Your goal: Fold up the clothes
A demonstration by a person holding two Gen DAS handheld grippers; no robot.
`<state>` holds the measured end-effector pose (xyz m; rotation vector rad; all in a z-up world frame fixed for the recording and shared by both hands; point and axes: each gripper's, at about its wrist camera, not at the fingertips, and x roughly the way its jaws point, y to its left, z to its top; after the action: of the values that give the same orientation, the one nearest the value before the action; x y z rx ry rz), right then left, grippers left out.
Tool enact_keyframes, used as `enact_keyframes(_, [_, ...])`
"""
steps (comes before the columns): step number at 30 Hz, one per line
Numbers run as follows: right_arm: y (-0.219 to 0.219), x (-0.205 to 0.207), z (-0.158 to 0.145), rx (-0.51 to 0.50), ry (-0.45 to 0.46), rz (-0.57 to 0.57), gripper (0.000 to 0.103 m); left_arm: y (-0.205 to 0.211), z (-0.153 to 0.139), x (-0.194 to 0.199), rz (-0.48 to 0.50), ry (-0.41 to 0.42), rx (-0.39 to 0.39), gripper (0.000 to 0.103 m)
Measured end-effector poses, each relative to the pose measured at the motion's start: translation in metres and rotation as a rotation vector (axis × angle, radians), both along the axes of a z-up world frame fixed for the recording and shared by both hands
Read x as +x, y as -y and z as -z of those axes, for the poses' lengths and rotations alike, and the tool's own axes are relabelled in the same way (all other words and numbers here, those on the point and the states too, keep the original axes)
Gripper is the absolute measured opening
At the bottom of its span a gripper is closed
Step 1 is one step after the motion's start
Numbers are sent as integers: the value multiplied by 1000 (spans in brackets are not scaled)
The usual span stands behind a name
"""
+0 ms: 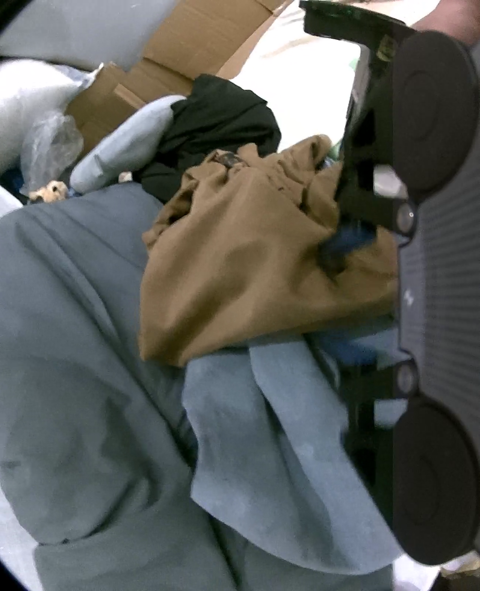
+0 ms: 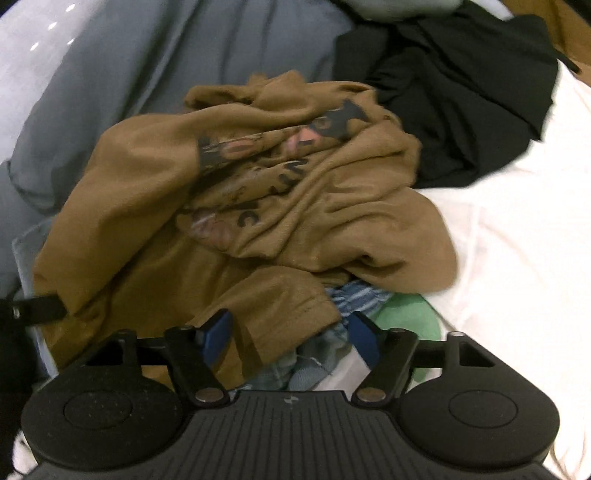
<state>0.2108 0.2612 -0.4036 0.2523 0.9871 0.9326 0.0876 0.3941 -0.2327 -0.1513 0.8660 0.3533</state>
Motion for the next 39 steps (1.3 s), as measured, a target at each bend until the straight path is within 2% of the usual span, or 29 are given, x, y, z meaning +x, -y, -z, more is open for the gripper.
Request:
enact_keyframes(1, [-1, -1, 0, -5, 10, -3, 71, 2, 1, 2, 4, 3, 29, 74])
enact_keyframes(2, [-2, -1, 0, -4, 15, -4, 69, 3, 3, 5, 5, 0, 47, 74])
enact_keyframes(4, [-1, -1, 0, -11, 27, 0, 59, 2, 5, 10, 9, 2, 36, 73])
enact_keyframes(5, [1, -1, 0, -24, 36, 9, 43, 1, 5, 12, 11, 4, 29, 71])
enact_keyframes(7, [10, 0, 0, 2, 19, 16, 24, 2, 1, 13, 30, 37, 13, 70])
enact_keyframes(8, [15, 1, -1, 22, 7, 18, 7, 3, -2, 13, 43, 57, 8, 70])
enact_keyframes(12, [34, 3, -8, 63, 0, 40, 3, 4, -7, 16, 58, 83, -4, 67])
enact_keyframes(15, [49, 4, -16, 74, -6, 61, 3, -1, -5, 18, 42, 83, -39, 46])
enact_keyframes(16, [55, 3, -19, 73, -2, 65, 3, -2, -5, 19, 33, 82, -52, 29])
enact_keyframes(17, [57, 4, -20, 70, 1, 66, 3, -4, -4, 18, 26, 81, -67, 18])
enact_keyframes(20, [78, 0, -29, 57, 10, 72, 2, -4, -2, 15, 8, 76, -110, 12])
enact_keyframes(25, [110, -11, -42, 32, 22, 88, 1, 12, 3, 6, 51, 52, -130, 10])
enact_keyframes(35, [168, -33, -62, 13, -6, 187, 0, 47, 8, -23, 125, 12, -233, 9])
enact_keyframes(39, [197, -38, -66, -17, -13, 240, 0, 64, 14, -30, 188, -37, -296, 9])
